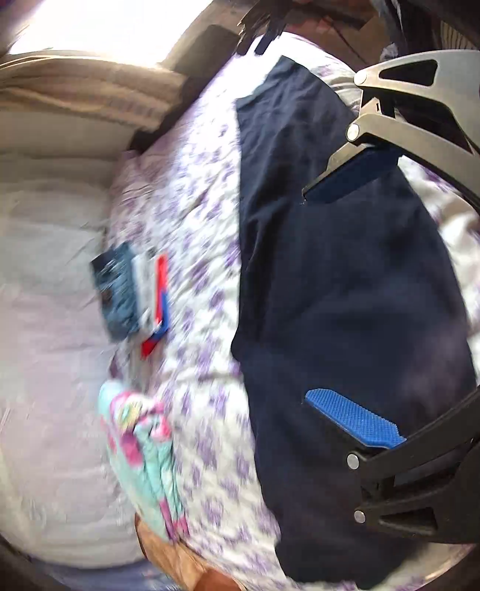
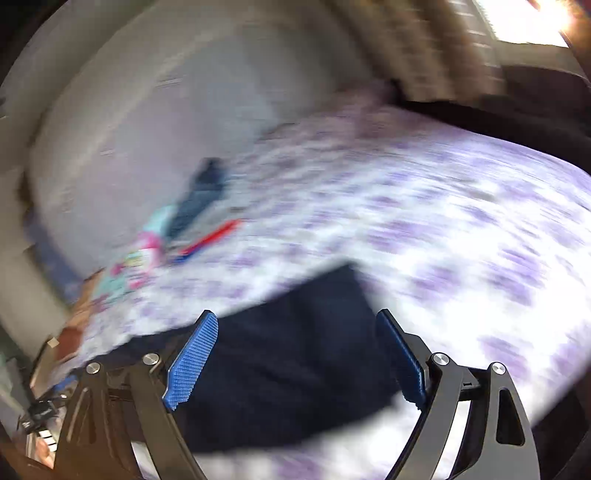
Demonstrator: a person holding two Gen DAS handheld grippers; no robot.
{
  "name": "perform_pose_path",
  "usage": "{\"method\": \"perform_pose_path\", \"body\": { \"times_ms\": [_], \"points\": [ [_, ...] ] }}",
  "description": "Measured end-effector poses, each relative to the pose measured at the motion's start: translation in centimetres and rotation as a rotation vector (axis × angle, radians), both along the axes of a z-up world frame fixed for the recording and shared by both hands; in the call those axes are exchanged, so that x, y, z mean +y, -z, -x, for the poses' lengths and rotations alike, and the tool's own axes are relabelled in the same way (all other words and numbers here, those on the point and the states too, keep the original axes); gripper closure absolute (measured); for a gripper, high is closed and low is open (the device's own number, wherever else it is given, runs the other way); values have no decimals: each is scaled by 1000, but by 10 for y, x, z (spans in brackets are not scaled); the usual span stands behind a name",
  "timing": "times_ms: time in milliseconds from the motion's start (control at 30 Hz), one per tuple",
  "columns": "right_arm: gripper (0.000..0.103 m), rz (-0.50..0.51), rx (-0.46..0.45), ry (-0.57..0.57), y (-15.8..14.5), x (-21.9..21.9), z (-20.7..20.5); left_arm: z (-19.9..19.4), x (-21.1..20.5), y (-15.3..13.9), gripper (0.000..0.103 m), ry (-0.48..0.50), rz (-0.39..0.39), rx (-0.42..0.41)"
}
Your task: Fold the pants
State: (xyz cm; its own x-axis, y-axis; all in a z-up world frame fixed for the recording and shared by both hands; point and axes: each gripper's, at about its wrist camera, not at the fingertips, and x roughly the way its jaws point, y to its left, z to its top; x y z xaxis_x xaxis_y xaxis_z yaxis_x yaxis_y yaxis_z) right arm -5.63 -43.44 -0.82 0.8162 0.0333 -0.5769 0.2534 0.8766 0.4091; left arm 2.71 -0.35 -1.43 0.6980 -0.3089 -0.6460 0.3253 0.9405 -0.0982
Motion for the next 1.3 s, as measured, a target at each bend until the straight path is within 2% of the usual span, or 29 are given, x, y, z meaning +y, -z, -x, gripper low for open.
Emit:
{"method": "perform_pose_path", "body": {
  "times_ms": [67,133,167,200,267,367,433,533,600,633,700,767,800,833,867,900,1000,1167,1200,1267,1300],
  "points": [
    [16,-44,34,79,12,-24,23,-7,-19,12,5,42,3,46],
    [18,-151,41,81,27,-32,40,-9,-35,26,5,49,-38,70],
    [30,-172,49,69,35,-28,41,-12,-38,32,5,38,-63,81],
    [48,-192,67,39,44,-23,38,-16,-39,41,5,16,-90,104],
    [68,-233,103,-35,59,-9,23,-23,-31,52,5,-37,-93,154],
    [68,-192,94,-36,67,7,16,-27,-7,60,5,-122,-59,177],
    [69,-177,69,-24,64,4,15,-27,7,62,5,-164,-73,165],
    [68,-124,56,-14,56,2,25,-20,20,61,5,-170,-104,145],
    [67,-70,24,9,45,0,33,-13,25,52,5,-199,-152,113],
    [67,-65,0,11,35,-5,30,-7,35,42,5,-222,-148,90],
    [55,-71,-8,7,25,-16,30,2,57,25,5,-256,-115,62],
    [55,-117,26,7,31,-24,22,10,92,9,5,-332,-97,65],
    [58,-145,43,11,36,-28,18,14,110,4,5,-366,-76,74],
    [65,-145,53,17,38,-29,15,22,134,0,5,-418,-52,86],
    [82,-133,53,11,40,-28,14,28,150,-1,5,-457,-46,95],
    [84,-92,52,13,38,-25,12,37,167,-2,5,-502,-38,101],
    [83,-87,41,15,37,-24,10,56,211,3,5,-621,-15,126],
    [82,-65,54,6,34,-22,6,46,246,22,6,-660,172,195],
    [82,-60,53,3,33,-22,6,42,248,27,9,-660,214,203],
    [83,-57,58,1,32,-22,6,31,253,33,47,-649,276,236],
    [83,-59,62,2,32,-23,6,24,255,35,47,-648,292,260]
  ]
}}
